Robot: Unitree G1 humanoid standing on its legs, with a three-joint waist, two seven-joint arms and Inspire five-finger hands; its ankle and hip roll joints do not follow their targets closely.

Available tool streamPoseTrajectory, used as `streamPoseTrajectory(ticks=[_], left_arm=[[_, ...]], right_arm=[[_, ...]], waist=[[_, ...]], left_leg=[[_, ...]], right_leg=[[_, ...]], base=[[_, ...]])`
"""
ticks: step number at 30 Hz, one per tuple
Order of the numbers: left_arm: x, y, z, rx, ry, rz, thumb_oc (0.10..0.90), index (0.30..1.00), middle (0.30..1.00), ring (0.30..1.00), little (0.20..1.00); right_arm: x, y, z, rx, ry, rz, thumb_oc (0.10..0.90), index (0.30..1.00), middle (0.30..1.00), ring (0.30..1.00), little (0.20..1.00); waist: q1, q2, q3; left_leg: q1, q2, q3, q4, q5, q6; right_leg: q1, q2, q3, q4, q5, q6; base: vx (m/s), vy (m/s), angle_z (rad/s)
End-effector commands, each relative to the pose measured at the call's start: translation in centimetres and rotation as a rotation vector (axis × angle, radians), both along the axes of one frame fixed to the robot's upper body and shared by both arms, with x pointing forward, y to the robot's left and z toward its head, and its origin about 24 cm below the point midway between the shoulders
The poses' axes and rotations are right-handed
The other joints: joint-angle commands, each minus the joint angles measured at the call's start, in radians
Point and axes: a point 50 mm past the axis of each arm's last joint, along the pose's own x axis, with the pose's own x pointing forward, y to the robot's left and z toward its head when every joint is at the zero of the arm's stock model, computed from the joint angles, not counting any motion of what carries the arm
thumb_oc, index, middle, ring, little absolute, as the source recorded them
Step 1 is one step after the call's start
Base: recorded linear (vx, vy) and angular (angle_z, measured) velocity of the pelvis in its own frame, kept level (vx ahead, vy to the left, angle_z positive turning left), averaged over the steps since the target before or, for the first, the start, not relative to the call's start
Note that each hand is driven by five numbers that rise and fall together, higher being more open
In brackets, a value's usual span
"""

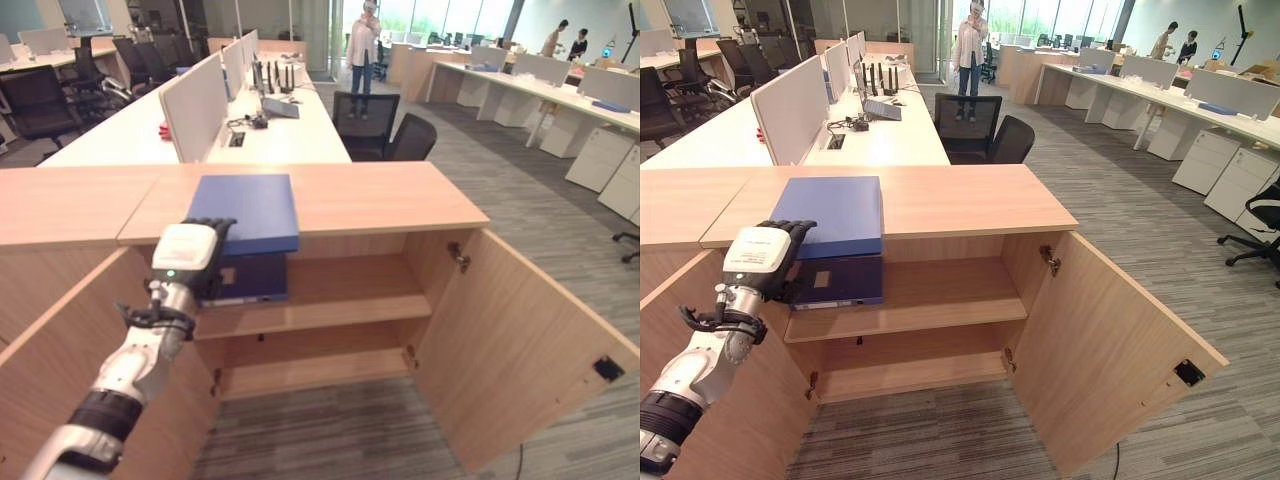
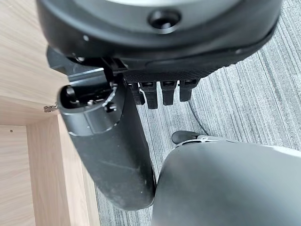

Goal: Put the empty folder in the office cabinet

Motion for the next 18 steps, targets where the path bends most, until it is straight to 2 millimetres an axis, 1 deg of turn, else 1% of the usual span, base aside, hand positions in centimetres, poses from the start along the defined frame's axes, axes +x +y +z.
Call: streamPoseTrajectory(ticks=[1,4,12,13,18], left_arm=[[3.3,0.4,10.0,0.127,-0.362,0.024,0.8,0.9,0.9,0.9,0.9],[3.4,0.7,10.0,0.14,-0.356,0.036,0.8,0.9,0.9,0.9,0.9],[3.8,2.1,10.2,0.197,-0.332,0.101,0.8,0.9,0.9,0.9,0.9],[3.8,2.5,10.4,0.209,-0.333,0.118,0.8,0.9,0.9,0.9,0.9],[3.8,3.1,11.1,0.24,-0.345,0.138,0.8,0.9,0.9,0.9,0.9]], right_arm=[[-0.5,-1.1,0.1,-0.042,0.048,0.066,0.8,0.9,0.9,0.9,0.9],[-0.5,-1.1,0.1,-0.043,0.049,0.068,0.8,0.9,0.9,0.9,0.9],[-0.4,-1.2,0.1,-0.044,0.042,0.072,0.8,0.9,0.9,0.9,0.9],[-0.4,-1.3,0.1,-0.047,0.041,0.072,0.8,0.9,0.9,0.9,0.9],[-0.6,-1.5,0.1,-0.051,0.043,0.07,0.8,0.9,0.9,0.9,0.9]], waist=[[-0.011,0.005,-0.011],[-0.013,0.005,-0.011],[-0.017,0.005,-0.012],[-0.018,0.006,-0.013],[-0.02,0.006,-0.014]], left_leg=[[0.038,-0.013,-0.064,-0.003,-0.12,-0.002],[0.038,-0.012,-0.063,-0.003,-0.12,-0.002],[0.039,-0.013,-0.057,-0.003,-0.119,-0.003],[0.039,-0.015,-0.056,-0.003,-0.119,-0.002],[0.04,-0.016,-0.053,-0.003,-0.12,-0.001]], right_leg=[[0.077,-0.022,-0.037,0.008,-0.089,0.08],[0.077,-0.021,-0.036,0.008,-0.089,0.08],[0.075,-0.02,-0.034,0.008,-0.087,0.08],[0.075,-0.019,-0.033,0.008,-0.087,0.081],[0.075,-0.019,-0.03,0.008,-0.087,0.082]], base=[[0.0,0.0,0.0],[0.0,0.0,0.0],[0.0,0.0,0.0],[0.0,0.0,0.0],[0.0,0.0,0.0]])
